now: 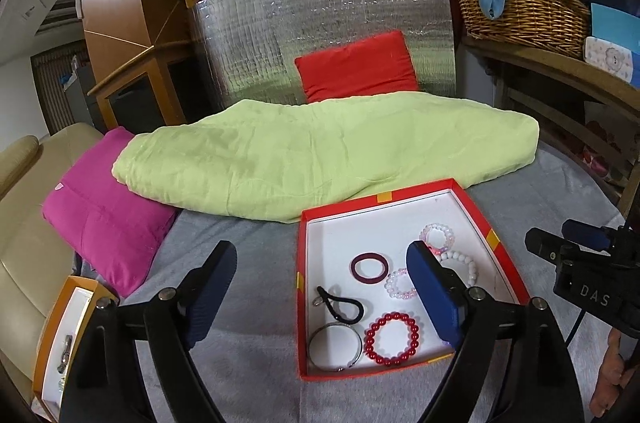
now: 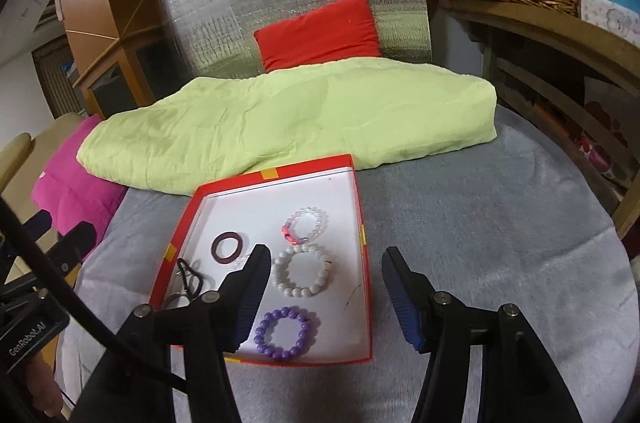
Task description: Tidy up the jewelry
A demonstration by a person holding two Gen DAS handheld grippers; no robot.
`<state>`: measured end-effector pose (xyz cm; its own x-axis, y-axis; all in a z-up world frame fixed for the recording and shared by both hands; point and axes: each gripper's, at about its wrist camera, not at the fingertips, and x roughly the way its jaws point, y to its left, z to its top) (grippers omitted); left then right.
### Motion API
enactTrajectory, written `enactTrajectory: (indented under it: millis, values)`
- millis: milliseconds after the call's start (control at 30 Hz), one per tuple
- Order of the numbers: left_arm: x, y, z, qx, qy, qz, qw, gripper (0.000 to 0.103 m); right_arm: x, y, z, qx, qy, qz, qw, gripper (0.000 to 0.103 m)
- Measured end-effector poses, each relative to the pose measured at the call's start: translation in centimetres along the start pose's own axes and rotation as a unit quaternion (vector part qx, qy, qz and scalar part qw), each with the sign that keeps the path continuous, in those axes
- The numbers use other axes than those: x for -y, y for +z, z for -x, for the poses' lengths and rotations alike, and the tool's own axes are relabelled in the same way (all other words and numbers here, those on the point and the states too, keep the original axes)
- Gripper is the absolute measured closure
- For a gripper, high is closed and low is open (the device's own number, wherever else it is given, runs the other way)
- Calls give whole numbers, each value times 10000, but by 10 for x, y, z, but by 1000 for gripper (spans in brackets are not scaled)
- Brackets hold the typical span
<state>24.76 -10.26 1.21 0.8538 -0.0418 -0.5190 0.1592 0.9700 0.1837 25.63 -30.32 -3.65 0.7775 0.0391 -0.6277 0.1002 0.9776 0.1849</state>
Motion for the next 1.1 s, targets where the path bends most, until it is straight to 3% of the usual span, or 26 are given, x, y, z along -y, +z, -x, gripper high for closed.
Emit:
enactTrajectory:
  millis: [333, 500, 667, 833, 1100]
  values:
    - [-12, -11, 22, 66, 89, 70, 9999, 10, -23, -16, 27, 46, -13, 201, 9998, 37]
    - [-20, -21, 28, -17, 62, 230, 9997, 9, -27, -32, 41, 51, -215, 274, 9994, 34]
    - [-21, -36, 35, -147, 25, 348, 9993, 9, -24, -50, 57, 38, -440, 363, 9984, 33]
    - [-14, -60, 43, -206, 318, 119, 9992, 8, -20, -65, 72, 15, -613, 479, 9970, 30]
    - [-18, -91, 50, -402, 310, 144, 9986, 7, -14, -90, 87, 1, -755, 535, 9957, 27]
